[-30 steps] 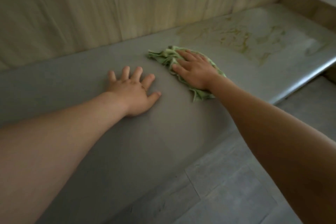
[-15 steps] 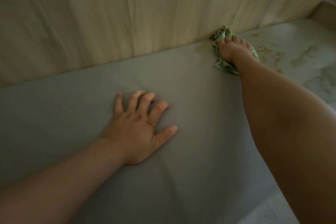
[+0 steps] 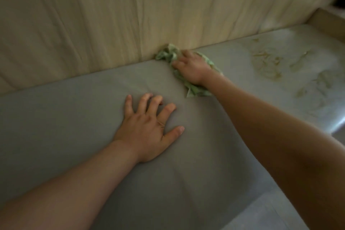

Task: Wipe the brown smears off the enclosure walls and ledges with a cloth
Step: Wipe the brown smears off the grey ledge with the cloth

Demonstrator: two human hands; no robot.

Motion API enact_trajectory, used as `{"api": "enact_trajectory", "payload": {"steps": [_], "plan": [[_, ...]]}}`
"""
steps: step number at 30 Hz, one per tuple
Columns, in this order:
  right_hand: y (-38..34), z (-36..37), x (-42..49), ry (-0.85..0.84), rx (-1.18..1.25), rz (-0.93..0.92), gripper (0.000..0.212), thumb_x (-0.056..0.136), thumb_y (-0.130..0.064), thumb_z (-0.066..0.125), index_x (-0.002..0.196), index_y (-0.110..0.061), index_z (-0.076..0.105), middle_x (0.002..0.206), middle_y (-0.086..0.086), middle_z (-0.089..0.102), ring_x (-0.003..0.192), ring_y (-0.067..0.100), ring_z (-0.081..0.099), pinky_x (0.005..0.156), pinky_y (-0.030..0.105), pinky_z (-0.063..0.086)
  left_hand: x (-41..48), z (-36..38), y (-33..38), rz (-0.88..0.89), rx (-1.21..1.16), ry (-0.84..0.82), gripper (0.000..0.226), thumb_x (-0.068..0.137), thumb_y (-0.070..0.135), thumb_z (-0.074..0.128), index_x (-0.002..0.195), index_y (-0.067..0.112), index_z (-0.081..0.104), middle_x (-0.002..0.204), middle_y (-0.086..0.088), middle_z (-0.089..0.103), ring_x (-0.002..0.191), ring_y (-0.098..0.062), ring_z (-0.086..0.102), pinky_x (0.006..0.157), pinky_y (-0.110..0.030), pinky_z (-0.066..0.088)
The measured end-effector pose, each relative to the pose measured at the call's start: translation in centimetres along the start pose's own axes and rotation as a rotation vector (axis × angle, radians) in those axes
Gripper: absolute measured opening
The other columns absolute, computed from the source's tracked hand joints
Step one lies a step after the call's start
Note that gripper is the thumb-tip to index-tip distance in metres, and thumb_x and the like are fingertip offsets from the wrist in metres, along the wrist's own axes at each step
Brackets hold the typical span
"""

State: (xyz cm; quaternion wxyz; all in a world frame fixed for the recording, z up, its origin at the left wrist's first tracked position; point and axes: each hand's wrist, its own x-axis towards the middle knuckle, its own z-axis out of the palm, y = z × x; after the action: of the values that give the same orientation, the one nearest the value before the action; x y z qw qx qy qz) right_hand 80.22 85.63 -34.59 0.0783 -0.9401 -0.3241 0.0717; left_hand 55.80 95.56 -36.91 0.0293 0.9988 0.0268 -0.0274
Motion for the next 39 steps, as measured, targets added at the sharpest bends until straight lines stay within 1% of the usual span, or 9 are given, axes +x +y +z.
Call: {"api": "enact_trajectory", "payload": {"steps": [5,7,10,16,23,26,30,33,39], "plan": [[-1.5,0.4,-3.2,-0.062,-0.041,-0.205,0.058,0.110,-0.051,0.031,0.163,-0.029,0.026,0.172,0.003,0.017,0.157,0.023,0.017,0.128,0.036,0.009,0.0,-0.2,-0.1,0.004,-0.032,-0.005,0.077,0.084,0.085,-0.004,0.148,0.046,0.015,0.160,0.001,0.016,0.154,-0.026,0.004,0.120,-0.068,0.000],[1.9,-0.4,-2.0,-0.023,-0.076,-0.091,0.062,0.109,-0.056,0.025,0.163,-0.026,0.029,0.172,0.008,0.019,0.156,0.026,0.020,0.126,0.032,0.010,0.0,0.0,-0.3,0.002,-0.044,-0.002,0.077,0.083,0.085,-0.005,0.147,0.047,0.014,0.160,0.001,0.015,0.154,-0.026,0.004,0.120,-0.068,-0.001],[6.7,-1.6,1.2,0.075,-0.095,0.191,0.083,0.092,-0.070,0.010,0.160,-0.026,0.032,0.169,0.012,0.024,0.153,0.032,0.025,0.125,0.043,0.019,0.0,0.2,-0.3,0.005,-0.041,0.023,0.075,0.083,0.085,-0.005,0.146,0.048,0.013,0.160,0.000,0.015,0.155,-0.026,0.004,0.120,-0.068,-0.002],[6.0,-1.4,3.8,0.181,0.019,0.379,0.063,0.102,-0.052,0.026,0.156,-0.020,0.029,0.162,0.020,0.027,0.151,0.039,0.027,0.122,0.050,0.019,0.3,0.6,-0.4,0.010,-0.044,0.022,0.070,0.088,0.084,0.004,0.148,0.047,0.016,0.161,-0.001,0.018,0.155,-0.027,0.006,0.119,-0.069,-0.004],[-0.1,0.5,-1.6,0.086,0.025,0.056,0.054,0.107,-0.045,0.035,0.158,-0.028,0.032,0.166,0.009,0.029,0.151,0.032,0.030,0.121,0.040,0.020,0.5,-0.4,0.0,-0.028,-0.018,-0.112,0.073,0.091,0.083,0.007,0.155,0.046,0.012,0.168,0.002,0.006,0.157,-0.027,-0.003,0.118,-0.070,-0.008],[-2.6,1.5,-5.8,0.071,0.038,-0.015,0.052,0.107,-0.043,0.036,0.157,-0.029,0.035,0.165,0.005,0.031,0.151,0.028,0.029,0.123,0.040,0.018,-0.3,-2.6,1.0,-0.043,-0.010,-0.193,0.073,0.095,0.080,0.016,0.158,0.043,0.015,0.170,0.001,0.006,0.158,-0.026,0.002,0.121,-0.067,0.002],[-5.1,2.3,-9.3,0.049,0.061,-0.023,0.051,0.106,-0.044,0.033,0.156,-0.032,0.036,0.166,0.001,0.030,0.154,0.023,0.023,0.126,0.043,0.016,-5.1,-4.4,-1.2,-0.134,-0.092,0.052,0.041,0.098,0.042,0.046,0.129,0.016,0.050,0.141,-0.013,0.048,0.132,-0.033,0.043,0.104,-0.046,0.041],[-9.2,3.1,-12.1,0.011,0.026,-0.132,0.052,0.106,-0.048,0.030,0.156,-0.037,0.035,0.166,0.000,0.030,0.155,0.023,0.021,0.126,0.045,0.015,-10.0,-5.0,-5.5,-0.306,-0.069,0.134,0.024,0.095,0.022,0.048,0.112,0.009,0.058,0.125,-0.017,0.059,0.120,-0.037,0.051,0.096,-0.045,0.045],[-15.7,6.1,-22.5,-0.092,-0.112,-0.616,0.063,0.099,-0.056,0.023,0.157,-0.037,0.039,0.169,0.002,0.027,0.157,0.025,0.019,0.128,0.042,0.011,-11.0,-6.7,-7.6,-0.567,-0.333,0.276,0.025,0.096,0.021,0.046,0.109,0.011,0.065,0.122,-0.020,0.064,0.121,-0.041,0.053,0.099,-0.047,0.047]]}}
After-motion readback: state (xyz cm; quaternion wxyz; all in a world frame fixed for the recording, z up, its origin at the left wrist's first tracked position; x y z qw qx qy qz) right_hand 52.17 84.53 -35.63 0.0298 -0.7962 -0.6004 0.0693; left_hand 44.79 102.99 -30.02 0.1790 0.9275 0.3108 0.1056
